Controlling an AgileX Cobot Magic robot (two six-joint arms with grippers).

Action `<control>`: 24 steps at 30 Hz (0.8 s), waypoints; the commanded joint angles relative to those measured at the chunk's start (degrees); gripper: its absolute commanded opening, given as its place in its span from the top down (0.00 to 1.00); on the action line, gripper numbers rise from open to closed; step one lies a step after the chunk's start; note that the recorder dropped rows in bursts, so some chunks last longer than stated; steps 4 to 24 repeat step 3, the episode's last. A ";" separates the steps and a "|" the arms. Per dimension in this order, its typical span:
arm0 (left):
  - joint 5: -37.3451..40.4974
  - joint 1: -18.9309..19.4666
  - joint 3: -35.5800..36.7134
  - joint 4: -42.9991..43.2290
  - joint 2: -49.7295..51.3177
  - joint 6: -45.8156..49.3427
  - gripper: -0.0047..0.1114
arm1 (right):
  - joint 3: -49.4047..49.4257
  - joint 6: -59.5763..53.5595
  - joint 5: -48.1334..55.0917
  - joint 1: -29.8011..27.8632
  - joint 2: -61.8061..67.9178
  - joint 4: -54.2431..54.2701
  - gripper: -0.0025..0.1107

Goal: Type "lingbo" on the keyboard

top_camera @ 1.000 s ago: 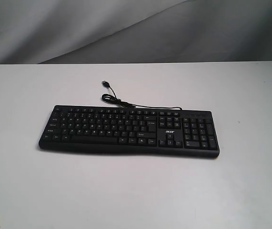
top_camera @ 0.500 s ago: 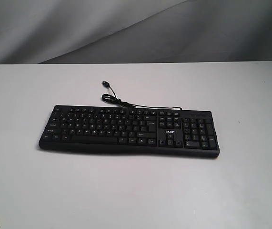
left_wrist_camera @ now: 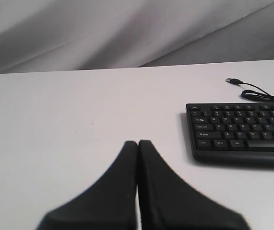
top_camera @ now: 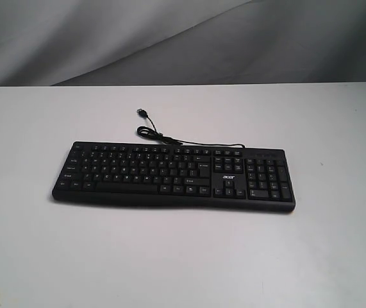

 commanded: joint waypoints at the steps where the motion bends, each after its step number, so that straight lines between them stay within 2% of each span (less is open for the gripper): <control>1: -0.34 0.06 0.28 -0.21 0.38 -0.12 0.96 | 0.18 0.29 0.10 -0.43 -0.20 0.00 0.98; 24: -0.34 0.06 0.28 -0.21 0.38 -0.12 0.96 | 0.18 0.29 0.10 -0.43 -0.20 0.00 0.98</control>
